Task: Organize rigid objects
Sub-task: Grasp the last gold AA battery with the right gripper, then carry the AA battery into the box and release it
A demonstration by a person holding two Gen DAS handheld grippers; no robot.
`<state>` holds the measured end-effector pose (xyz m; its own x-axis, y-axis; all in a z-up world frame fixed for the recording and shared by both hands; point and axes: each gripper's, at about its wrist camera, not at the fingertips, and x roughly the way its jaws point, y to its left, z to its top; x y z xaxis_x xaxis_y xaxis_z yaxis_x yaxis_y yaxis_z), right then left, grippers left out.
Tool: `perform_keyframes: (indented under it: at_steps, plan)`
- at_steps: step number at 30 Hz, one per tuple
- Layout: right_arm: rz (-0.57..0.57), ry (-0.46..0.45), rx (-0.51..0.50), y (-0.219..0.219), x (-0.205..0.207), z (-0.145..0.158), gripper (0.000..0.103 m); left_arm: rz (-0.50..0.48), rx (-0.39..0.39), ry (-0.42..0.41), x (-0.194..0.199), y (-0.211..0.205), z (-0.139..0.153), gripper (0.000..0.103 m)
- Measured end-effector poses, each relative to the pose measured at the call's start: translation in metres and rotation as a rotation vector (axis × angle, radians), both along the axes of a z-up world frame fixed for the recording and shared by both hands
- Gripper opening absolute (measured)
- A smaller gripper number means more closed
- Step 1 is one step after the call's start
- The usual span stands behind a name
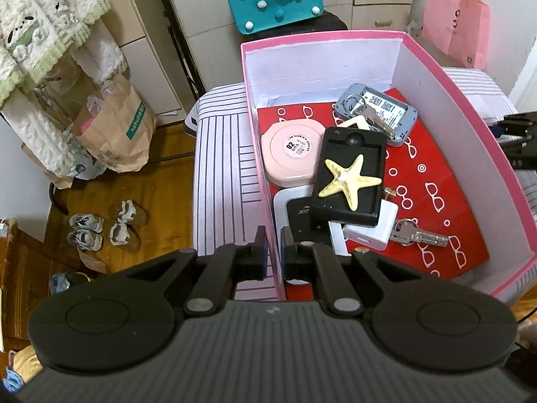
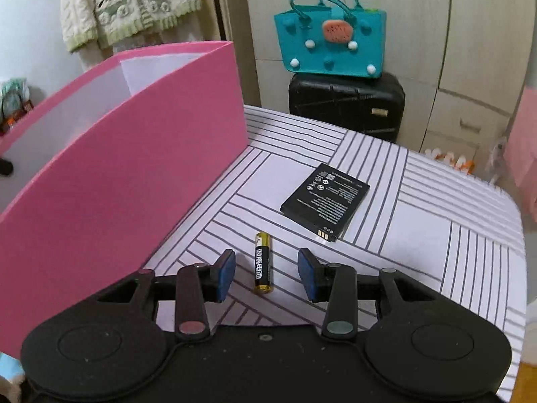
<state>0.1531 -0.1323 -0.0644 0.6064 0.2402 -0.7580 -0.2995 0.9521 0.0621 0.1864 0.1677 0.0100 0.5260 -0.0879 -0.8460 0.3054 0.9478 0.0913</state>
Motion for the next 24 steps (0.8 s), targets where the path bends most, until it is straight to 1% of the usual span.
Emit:
perform_keyframes:
  at_steps: [2, 4, 8, 15, 19, 24]
  plan:
    - [0.007, -0.023, -0.04, 0.005, -0.004, -0.001, 0.039, 0.006, -0.012, -0.002, 0.0, 0.001, -0.001, 0.007]
    - [0.013, -0.032, -0.037, 0.006, -0.006, 0.0, 0.011, 0.011, -0.02, 0.001, 0.0, 0.002, -0.003, 0.007]
    - [-0.052, -0.05, -0.028, 0.0, -0.008, 0.004, 0.011, 0.013, -0.021, 0.001, 0.0, 0.002, -0.005, 0.007]
    - [-0.059, -0.066, -0.005, -0.003, -0.017, 0.016, 0.011, 0.015, -0.024, -0.004, 0.0, 0.002, -0.005, 0.007]
    - [-0.044, -0.092, 0.02, 0.002, -0.025, 0.034, 0.011, 0.021, -0.03, -0.009, 0.0, 0.003, -0.006, 0.007]
    - [0.001, -0.146, 0.063, 0.013, -0.037, 0.07, 0.011, 0.018, -0.03, -0.019, -0.003, 0.002, -0.006, 0.007]
